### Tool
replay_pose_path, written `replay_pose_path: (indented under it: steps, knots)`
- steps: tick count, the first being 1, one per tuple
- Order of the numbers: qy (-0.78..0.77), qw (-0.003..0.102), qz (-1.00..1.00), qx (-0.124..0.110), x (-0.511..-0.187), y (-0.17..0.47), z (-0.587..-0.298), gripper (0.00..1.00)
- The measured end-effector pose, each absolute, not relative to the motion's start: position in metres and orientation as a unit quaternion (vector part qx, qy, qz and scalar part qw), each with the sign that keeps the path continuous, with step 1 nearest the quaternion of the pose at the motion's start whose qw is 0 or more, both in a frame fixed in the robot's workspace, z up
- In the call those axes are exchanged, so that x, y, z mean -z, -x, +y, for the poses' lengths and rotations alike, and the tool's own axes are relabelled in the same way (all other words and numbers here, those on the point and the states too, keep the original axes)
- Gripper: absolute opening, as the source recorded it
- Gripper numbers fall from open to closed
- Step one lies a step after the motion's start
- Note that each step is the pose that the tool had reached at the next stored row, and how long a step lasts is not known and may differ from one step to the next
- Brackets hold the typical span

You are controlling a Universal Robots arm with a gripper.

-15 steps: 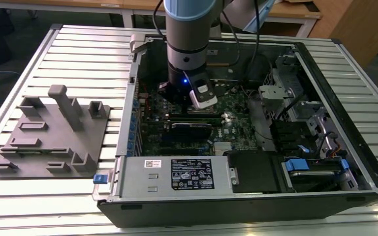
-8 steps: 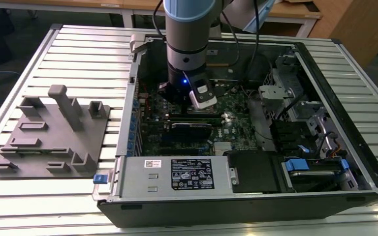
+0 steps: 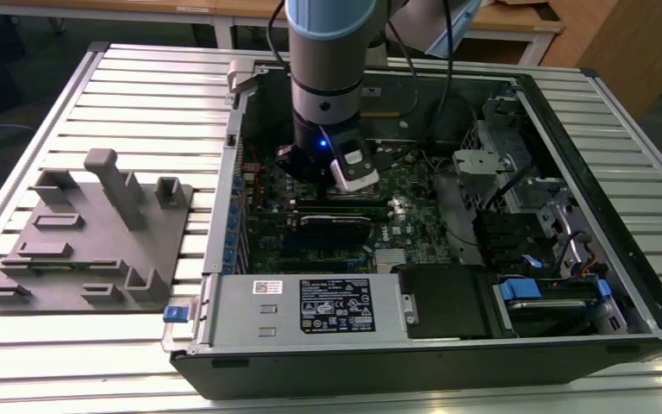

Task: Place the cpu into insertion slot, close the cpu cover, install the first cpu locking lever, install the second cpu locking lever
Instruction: 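Install the second cpu locking lever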

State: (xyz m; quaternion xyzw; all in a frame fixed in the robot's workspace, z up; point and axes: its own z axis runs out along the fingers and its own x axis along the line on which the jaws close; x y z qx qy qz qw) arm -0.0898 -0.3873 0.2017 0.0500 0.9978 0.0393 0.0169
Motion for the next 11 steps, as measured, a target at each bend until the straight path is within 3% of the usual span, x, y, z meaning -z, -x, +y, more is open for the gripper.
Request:
replay_pose_path:
  steps: [11]
  knots:
    - [-0.050,0.017,0.997,-0.047,-0.2002,0.0907,-0.3870,0.11]
